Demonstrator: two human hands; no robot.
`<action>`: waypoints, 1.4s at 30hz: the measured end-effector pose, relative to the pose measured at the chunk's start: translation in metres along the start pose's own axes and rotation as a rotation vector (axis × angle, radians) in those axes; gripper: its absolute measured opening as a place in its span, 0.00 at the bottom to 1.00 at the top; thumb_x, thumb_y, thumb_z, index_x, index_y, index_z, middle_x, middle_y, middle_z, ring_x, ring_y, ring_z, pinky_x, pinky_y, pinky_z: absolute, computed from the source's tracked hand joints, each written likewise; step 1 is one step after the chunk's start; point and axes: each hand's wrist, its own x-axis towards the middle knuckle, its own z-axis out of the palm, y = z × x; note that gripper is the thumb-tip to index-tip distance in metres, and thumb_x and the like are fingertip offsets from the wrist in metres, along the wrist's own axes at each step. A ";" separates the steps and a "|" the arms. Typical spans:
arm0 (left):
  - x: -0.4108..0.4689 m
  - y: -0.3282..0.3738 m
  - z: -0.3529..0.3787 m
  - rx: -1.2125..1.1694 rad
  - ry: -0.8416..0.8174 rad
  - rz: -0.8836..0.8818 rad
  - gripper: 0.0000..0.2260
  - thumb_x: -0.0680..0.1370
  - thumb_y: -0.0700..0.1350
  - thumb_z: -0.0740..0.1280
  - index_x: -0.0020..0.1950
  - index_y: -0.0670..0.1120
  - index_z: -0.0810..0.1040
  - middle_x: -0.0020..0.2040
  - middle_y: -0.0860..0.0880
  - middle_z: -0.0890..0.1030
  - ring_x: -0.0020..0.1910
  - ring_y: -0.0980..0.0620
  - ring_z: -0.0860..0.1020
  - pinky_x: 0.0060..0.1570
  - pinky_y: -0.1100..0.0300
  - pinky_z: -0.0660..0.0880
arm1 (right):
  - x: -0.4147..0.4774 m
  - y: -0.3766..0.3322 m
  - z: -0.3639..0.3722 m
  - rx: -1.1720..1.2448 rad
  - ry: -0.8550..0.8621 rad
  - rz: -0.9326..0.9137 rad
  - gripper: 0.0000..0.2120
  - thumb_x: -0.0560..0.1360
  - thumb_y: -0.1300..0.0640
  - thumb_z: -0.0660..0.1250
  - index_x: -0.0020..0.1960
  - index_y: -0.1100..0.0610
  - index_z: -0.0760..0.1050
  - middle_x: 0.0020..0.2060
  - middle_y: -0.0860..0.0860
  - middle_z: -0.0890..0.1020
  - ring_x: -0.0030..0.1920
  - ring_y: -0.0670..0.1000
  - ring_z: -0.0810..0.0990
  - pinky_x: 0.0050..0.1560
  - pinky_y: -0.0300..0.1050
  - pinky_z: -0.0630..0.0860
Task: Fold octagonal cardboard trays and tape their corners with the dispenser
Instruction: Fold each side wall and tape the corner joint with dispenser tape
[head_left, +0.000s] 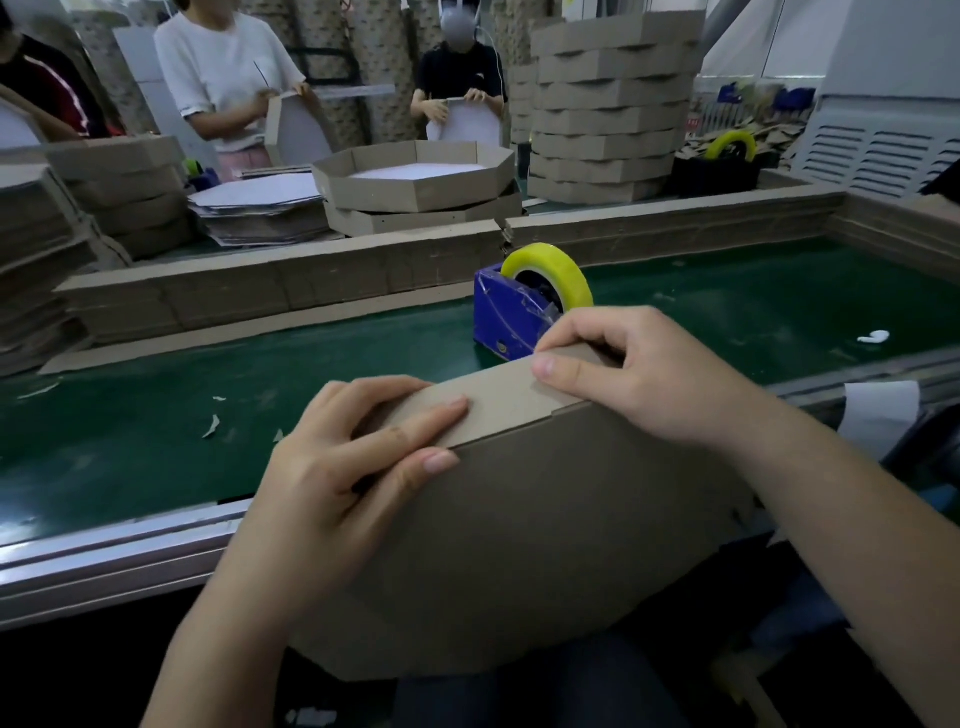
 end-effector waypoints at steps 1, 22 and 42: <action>0.001 0.001 0.000 0.011 -0.002 0.002 0.17 0.79 0.55 0.60 0.64 0.50 0.77 0.58 0.49 0.78 0.55 0.48 0.77 0.55 0.65 0.69 | 0.001 0.002 -0.001 0.009 -0.007 0.006 0.07 0.73 0.44 0.67 0.45 0.47 0.80 0.40 0.43 0.82 0.42 0.42 0.79 0.41 0.36 0.74; 0.026 0.009 0.006 0.044 -0.140 -0.001 0.16 0.77 0.59 0.60 0.61 0.58 0.80 0.54 0.54 0.80 0.50 0.48 0.78 0.46 0.47 0.75 | 0.012 0.026 0.002 0.259 -0.103 -0.026 0.11 0.71 0.47 0.71 0.39 0.55 0.79 0.30 0.55 0.73 0.32 0.53 0.68 0.34 0.45 0.64; 0.024 0.002 0.011 0.049 -0.092 0.019 0.16 0.78 0.57 0.61 0.62 0.56 0.80 0.57 0.52 0.80 0.53 0.47 0.78 0.47 0.46 0.76 | 0.052 0.090 -0.044 0.047 0.141 0.536 0.10 0.76 0.45 0.66 0.40 0.48 0.82 0.45 0.44 0.77 0.42 0.48 0.71 0.37 0.44 0.64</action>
